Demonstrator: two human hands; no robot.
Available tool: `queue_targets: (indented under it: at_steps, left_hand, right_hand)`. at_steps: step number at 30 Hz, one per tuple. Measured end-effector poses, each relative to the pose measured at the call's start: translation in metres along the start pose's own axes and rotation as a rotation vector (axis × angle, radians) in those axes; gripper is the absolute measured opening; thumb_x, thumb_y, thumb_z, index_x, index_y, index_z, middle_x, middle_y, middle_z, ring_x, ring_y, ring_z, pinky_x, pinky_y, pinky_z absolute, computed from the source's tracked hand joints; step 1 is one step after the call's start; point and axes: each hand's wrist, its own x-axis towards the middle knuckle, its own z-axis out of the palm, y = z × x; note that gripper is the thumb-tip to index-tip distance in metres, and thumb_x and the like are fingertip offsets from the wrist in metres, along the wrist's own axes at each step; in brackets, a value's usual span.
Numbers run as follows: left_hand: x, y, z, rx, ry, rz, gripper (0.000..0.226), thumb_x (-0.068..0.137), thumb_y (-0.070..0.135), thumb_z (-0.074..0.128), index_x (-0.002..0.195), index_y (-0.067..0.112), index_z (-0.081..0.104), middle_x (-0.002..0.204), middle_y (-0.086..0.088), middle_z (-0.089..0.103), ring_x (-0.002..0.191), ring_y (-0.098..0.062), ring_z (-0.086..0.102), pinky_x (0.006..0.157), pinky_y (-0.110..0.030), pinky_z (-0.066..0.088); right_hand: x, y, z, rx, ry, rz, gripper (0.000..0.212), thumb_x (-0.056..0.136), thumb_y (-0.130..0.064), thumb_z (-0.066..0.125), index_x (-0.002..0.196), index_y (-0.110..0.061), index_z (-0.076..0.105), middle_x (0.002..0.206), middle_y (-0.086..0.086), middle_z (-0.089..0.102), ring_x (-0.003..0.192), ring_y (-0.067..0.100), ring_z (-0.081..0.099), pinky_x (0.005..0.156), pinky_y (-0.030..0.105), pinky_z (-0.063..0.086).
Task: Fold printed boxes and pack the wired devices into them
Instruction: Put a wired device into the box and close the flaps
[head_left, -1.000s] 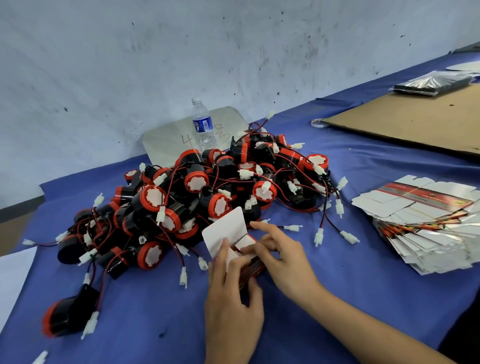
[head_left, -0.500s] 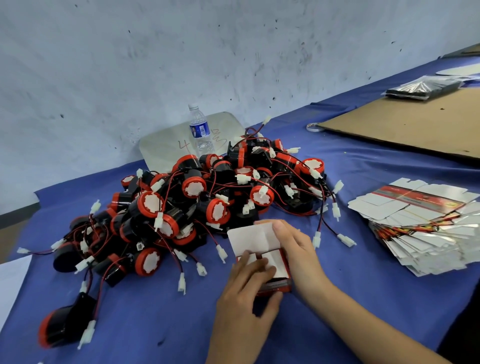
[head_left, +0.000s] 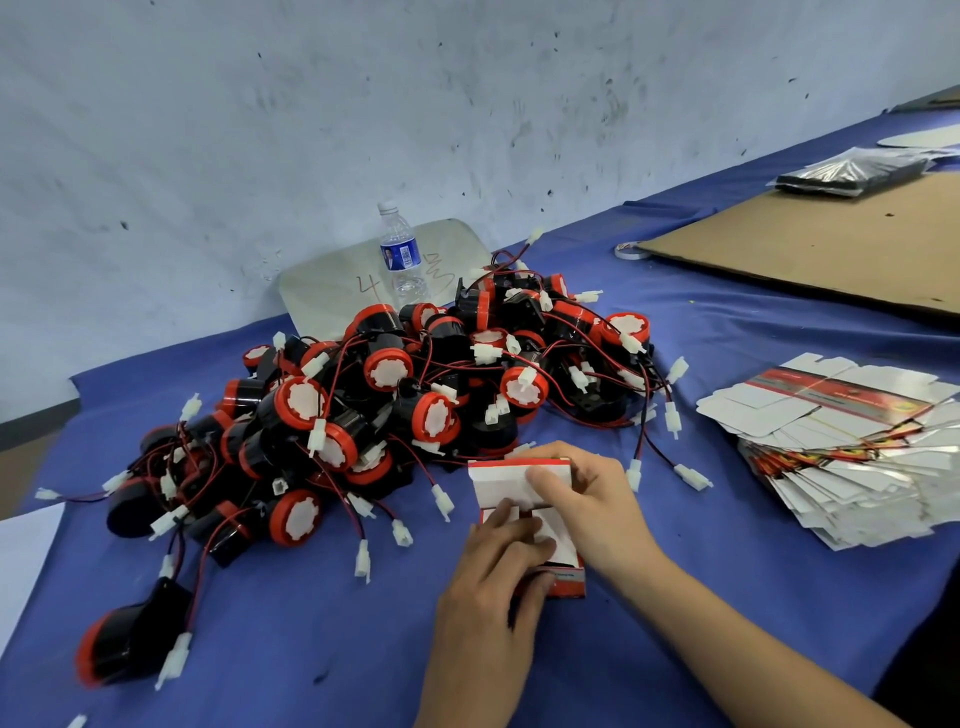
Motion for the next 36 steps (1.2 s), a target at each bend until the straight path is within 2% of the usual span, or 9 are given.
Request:
queue_targets:
  at_steps: [2, 5, 8, 10, 12, 15, 21, 25, 36]
  left_hand:
    - [0.001, 0.001, 0.001, 0.034, 0.027, -0.002, 0.022, 0.080, 0.002, 0.075, 0.098, 0.016, 0.073, 0.126, 0.012, 0.060, 0.129, -0.005, 0.047, 0.093, -0.036, 0.053]
    - [0.003, 0.003, 0.001, 0.078, 0.107, -0.023, 0.029, 0.075, -0.004, 0.078, 0.096, 0.016, 0.074, 0.119, 0.007, 0.062, 0.107, -0.008, 0.061, 0.081, -0.022, 0.053]
    - [0.005, 0.003, -0.004, 0.049, 0.224, -0.104, 0.044, 0.068, -0.006, 0.082, 0.084, 0.028, 0.058, 0.095, 0.015, 0.048, 0.087, 0.006, 0.049, 0.072, -0.002, 0.039]
    - [0.005, -0.001, -0.007, 0.025, 0.291, -0.196, 0.061, 0.068, -0.005, 0.082, 0.080, 0.035, 0.039, 0.086, 0.014, 0.041, 0.080, 0.005, 0.045, 0.067, -0.003, 0.036]
    - [0.003, -0.004, -0.010, -0.030, 0.333, -0.261, 0.056, 0.074, -0.005, 0.078, 0.081, 0.036, 0.039, 0.086, 0.011, 0.045, 0.081, 0.000, 0.048, 0.068, -0.009, 0.039]
    - [0.003, -0.003, -0.012, -0.103, 0.395, -0.293, 0.048, 0.083, -0.004, 0.068, 0.088, 0.038, 0.045, 0.092, 0.008, 0.051, 0.089, 0.000, 0.054, 0.075, -0.006, 0.044]
    - [0.004, -0.010, -0.018, -0.094, 0.395, -0.289, 0.046, 0.086, -0.006, 0.064, 0.098, 0.038, 0.057, 0.107, 0.012, 0.051, 0.104, 0.004, 0.050, 0.072, -0.013, 0.048]
    - [0.005, -0.012, -0.021, -0.066, 0.356, -0.238, 0.037, 0.084, -0.010, 0.065, 0.094, 0.027, 0.064, 0.097, 0.007, 0.060, 0.096, 0.010, 0.053, 0.075, -0.001, 0.040]
    - [0.005, -0.017, -0.020, -0.136, 0.317, -0.296, 0.024, 0.085, 0.001, 0.068, 0.090, 0.024, 0.069, 0.089, 0.011, 0.065, 0.089, 0.001, 0.060, 0.073, -0.004, 0.042]
  right_hand:
    - [0.000, 0.000, -0.003, -0.007, -0.072, 0.006, 0.029, 0.092, 0.004, 0.054, 0.090, -0.017, 0.074, 0.087, -0.002, 0.074, 0.082, 0.008, 0.068, 0.073, 0.019, 0.050]
    - [-0.002, 0.002, -0.003, -0.040, -0.206, 0.014, 0.022, 0.093, 0.000, 0.057, 0.099, -0.013, 0.074, 0.092, 0.003, 0.074, 0.087, 0.012, 0.068, 0.077, 0.021, 0.051]
    - [-0.006, 0.005, 0.000, -0.086, -0.231, 0.024, 0.016, 0.090, -0.006, 0.065, 0.102, -0.012, 0.073, 0.102, -0.001, 0.073, 0.100, 0.010, 0.067, 0.086, 0.023, 0.051]
    - [-0.008, 0.008, 0.002, -0.178, -0.248, -0.002, 0.015, 0.086, -0.007, 0.070, 0.095, -0.019, 0.073, 0.105, -0.009, 0.071, 0.112, 0.006, 0.060, 0.096, 0.027, 0.048]
    - [-0.010, 0.010, 0.002, -0.279, -0.285, -0.034, 0.015, 0.083, -0.011, 0.075, 0.092, -0.023, 0.071, 0.106, -0.017, 0.068, 0.124, 0.000, 0.048, 0.103, 0.026, 0.042]
    - [-0.011, 0.012, 0.002, -0.340, -0.295, -0.066, 0.011, 0.083, -0.017, 0.075, 0.093, -0.018, 0.070, 0.108, -0.023, 0.065, 0.131, -0.004, 0.038, 0.106, 0.020, 0.036]
    - [-0.015, 0.011, 0.004, -0.515, -0.263, -0.181, 0.014, 0.087, -0.014, 0.071, 0.100, -0.011, 0.071, 0.105, -0.022, 0.061, 0.119, 0.007, 0.052, 0.096, 0.022, 0.045]
    - [-0.014, 0.009, 0.005, -0.651, -0.242, -0.328, 0.012, 0.084, -0.019, 0.071, 0.095, -0.012, 0.071, 0.107, -0.009, 0.069, 0.109, 0.011, 0.056, 0.086, 0.000, 0.036]
    - [-0.010, 0.010, -0.003, -0.583, -0.308, -0.292, 0.010, 0.086, -0.011, 0.070, 0.095, -0.006, 0.070, 0.109, -0.001, 0.071, 0.112, 0.008, 0.056, 0.092, 0.022, 0.046]
